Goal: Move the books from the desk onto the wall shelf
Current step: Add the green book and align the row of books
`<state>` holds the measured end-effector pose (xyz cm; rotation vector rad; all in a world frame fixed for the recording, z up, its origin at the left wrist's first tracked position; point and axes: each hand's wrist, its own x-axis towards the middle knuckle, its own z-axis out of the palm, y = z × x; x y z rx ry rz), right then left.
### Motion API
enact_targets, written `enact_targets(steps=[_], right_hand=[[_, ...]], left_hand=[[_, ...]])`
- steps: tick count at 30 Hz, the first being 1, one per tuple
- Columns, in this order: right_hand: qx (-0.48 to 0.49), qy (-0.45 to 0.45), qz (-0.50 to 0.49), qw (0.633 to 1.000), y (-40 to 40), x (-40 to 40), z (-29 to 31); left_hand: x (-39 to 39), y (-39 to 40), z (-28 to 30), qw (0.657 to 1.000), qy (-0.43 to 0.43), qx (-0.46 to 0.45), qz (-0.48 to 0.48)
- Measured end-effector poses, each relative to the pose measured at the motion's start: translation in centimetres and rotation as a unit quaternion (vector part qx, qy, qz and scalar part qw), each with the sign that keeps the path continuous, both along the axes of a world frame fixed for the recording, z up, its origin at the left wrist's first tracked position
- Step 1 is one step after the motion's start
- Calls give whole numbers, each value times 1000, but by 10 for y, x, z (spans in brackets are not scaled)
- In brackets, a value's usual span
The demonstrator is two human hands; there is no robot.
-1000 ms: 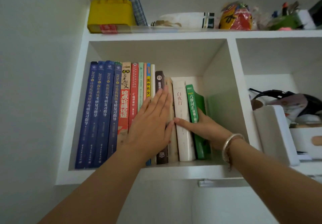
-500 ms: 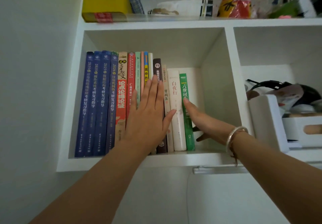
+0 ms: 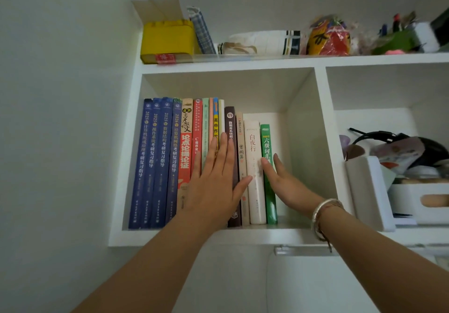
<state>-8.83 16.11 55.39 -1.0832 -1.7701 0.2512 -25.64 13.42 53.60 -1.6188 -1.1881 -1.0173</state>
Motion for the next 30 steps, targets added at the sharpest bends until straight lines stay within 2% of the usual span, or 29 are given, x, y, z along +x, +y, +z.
enact_targets(steps=[8, 12, 15, 17, 20, 24, 27, 30], right_hand=[[107, 20, -36, 993, -30, 3, 8], [234, -45, -38, 970, -52, -20, 9], [280, -100, 7, 955, -59, -53, 9], [275, -133, -18, 952, -53, -70, 16], [279, -206, -121, 930, -38, -79, 34], [314, -241, -136, 908, -20, -80, 41], [348, -265, -193, 879, -12, -83, 37], [340, -283, -231, 867, -16, -87, 38]], left_hand=[[-38, -34, -13, 997, -60, -43, 10], [-58, -48, -15, 995, -84, -57, 9], [-77, -50, -20, 993, -87, -76, 15], [-91, -51, -18, 993, -65, -92, 40], [-109, -53, -5, 985, -4, -116, 125], [-121, -47, 9, 966, 87, -101, 223], [-122, -40, 8, 960, 99, -78, 251], [-120, -44, 10, 957, 93, -83, 263]])
